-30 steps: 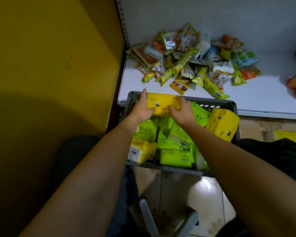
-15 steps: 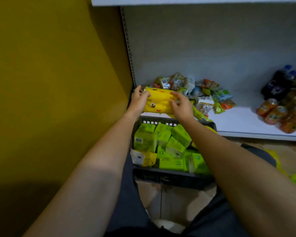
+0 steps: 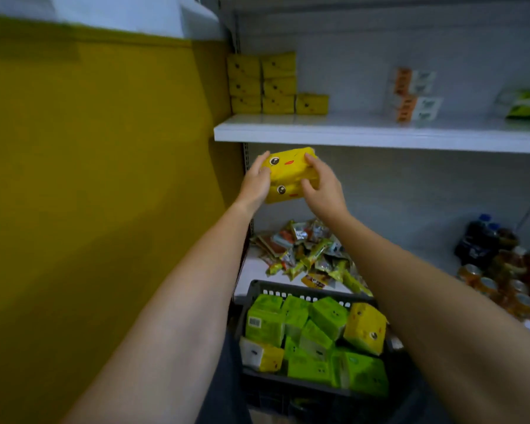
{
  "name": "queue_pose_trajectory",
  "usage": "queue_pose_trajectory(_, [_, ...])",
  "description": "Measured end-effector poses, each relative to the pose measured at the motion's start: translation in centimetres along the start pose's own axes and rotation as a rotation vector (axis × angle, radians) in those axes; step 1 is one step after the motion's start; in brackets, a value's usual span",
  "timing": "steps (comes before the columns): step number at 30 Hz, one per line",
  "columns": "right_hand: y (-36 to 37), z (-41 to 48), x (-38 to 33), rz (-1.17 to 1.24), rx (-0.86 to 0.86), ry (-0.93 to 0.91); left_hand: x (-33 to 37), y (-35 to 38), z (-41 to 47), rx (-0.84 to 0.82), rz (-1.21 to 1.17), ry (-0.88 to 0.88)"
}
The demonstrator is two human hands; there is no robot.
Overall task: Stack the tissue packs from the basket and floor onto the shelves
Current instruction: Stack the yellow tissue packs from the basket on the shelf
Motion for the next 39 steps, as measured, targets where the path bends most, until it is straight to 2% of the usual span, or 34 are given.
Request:
queue_pose_trajectory(8, [-1.7, 7.5, -2.5, -0.024, 0.093, -0.114, 5.4, -0.6, 7.1, -0.007, 0.032, 0.097])
queue_pose_trajectory(16, [-3.1, 18.2, 0.8, -0.083, 0.146, -0.083, 7.2, 3.7, 17.1, -0.037, 0.073, 0.13])
queue_pose_trajectory(23, [-3.3, 27.4, 5.6, -0.093, 0.19, -0.101, 6.3, 7.8, 26.5, -0.047, 0.08, 0.19])
queue_pose_trajectory(34, [-1.5, 39.0, 12.1, -0.066, 0.189, -0.051, 3.2, 12.2, 37.0, -0.023, 0.001, 0.174])
queue_pose_trajectory(39, [-0.5, 42.0, 13.5, -0.041, 0.226, -0.103, 1.7, 13.3, 40.8, -0.006, 0.08, 0.219])
Point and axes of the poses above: each hand's wrist, its own z-axis towards the middle knuckle, its own y-axis out of the palm, x = y × z, the point moved 2 cm from there along z, towards the middle knuckle, and after that the axes turned 3 degrees about y, right-handed, at the moved point
